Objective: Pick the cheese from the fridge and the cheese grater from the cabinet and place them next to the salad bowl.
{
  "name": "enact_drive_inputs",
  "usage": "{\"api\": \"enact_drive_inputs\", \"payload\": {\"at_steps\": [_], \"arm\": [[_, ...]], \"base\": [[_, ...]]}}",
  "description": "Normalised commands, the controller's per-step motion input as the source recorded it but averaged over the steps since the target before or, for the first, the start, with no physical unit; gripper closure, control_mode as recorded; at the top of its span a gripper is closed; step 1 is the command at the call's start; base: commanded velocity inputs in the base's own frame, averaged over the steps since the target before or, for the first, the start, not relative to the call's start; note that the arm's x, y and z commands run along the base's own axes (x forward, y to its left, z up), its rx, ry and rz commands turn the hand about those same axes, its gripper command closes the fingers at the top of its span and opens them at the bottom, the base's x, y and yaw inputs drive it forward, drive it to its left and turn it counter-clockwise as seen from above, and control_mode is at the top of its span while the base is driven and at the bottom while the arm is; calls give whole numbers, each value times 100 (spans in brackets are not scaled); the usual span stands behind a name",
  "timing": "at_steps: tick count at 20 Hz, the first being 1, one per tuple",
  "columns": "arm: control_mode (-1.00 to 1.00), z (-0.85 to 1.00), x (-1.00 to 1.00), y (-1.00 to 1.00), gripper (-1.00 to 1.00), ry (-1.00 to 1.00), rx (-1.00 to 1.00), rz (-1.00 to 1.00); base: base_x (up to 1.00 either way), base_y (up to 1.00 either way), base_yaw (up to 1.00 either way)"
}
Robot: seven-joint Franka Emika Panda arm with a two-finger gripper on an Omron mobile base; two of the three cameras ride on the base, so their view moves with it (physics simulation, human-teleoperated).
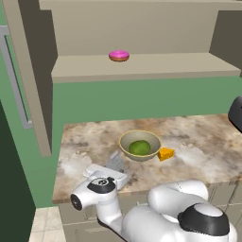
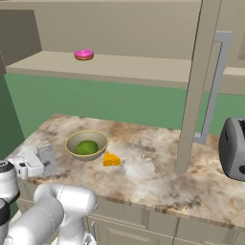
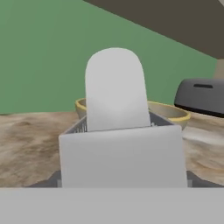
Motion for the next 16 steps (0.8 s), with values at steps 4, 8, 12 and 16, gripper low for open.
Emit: {"api": "enact_drive_inputs", "payload": {"at_steps": [4, 8, 12, 16], "arm": [[-100, -1, 12, -4, 100, -3, 0, 0], [-100, -4, 8, -8, 100, -1, 0, 0], [-100, -15, 13, -11, 100, 0, 0, 0], [-100, -15, 20, -11, 100, 0, 0, 0]], "base": [[0, 0, 0], [0, 0, 0], [0, 0, 0], [0, 0, 0]]}}
